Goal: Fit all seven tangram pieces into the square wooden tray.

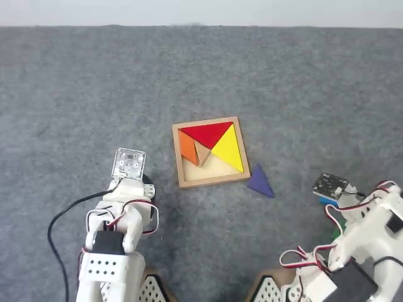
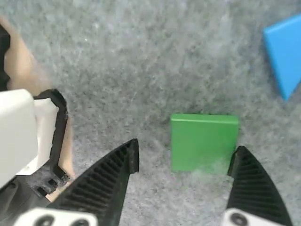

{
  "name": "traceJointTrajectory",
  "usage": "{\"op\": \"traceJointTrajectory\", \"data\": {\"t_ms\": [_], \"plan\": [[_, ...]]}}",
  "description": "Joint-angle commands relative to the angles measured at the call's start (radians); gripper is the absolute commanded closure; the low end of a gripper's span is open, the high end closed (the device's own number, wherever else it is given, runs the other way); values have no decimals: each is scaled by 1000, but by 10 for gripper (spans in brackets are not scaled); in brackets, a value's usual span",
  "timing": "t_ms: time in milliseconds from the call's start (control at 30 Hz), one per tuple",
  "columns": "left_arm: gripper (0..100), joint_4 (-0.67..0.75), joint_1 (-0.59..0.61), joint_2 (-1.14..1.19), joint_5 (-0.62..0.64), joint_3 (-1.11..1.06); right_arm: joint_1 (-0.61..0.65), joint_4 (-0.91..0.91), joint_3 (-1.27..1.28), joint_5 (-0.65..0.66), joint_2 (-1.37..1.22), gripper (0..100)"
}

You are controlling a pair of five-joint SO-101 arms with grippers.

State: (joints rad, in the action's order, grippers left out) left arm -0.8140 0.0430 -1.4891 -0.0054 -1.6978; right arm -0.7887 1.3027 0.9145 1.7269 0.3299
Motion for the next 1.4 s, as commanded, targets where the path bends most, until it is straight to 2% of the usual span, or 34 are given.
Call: {"op": "traceJointTrajectory", "data": {"t_ms": [0, 200, 433, 667, 833, 1000, 1133, 1233, 1367], "plan": [[985, -2, 5, -12, 6, 8, -7, -122, 5, 17, -5, 702], [985, -2, 5, -12, 6, 8, -5, -341, 133, 17, -5, 702], [985, -2, 5, -12, 6, 8, -5, -357, 170, 17, -4, 706], [985, -2, 5, -12, 6, 8, 8, -357, 170, 17, 5, 939], [985, -2, 5, -12, 6, 8, 13, -352, 150, 0, 12, 978], [985, -2, 5, -12, 6, 8, 70, -312, -2, -310, 90, 980], [985, -2, 5, -12, 6, 8, 202, -45, -160, -456, 182, 982], [985, -2, 5, -12, 6, 8, 364, 110, -267, -591, 242, 982], [985, -2, 5, -12, 6, 8, 647, 189, -356, -802, 277, 980]]}}
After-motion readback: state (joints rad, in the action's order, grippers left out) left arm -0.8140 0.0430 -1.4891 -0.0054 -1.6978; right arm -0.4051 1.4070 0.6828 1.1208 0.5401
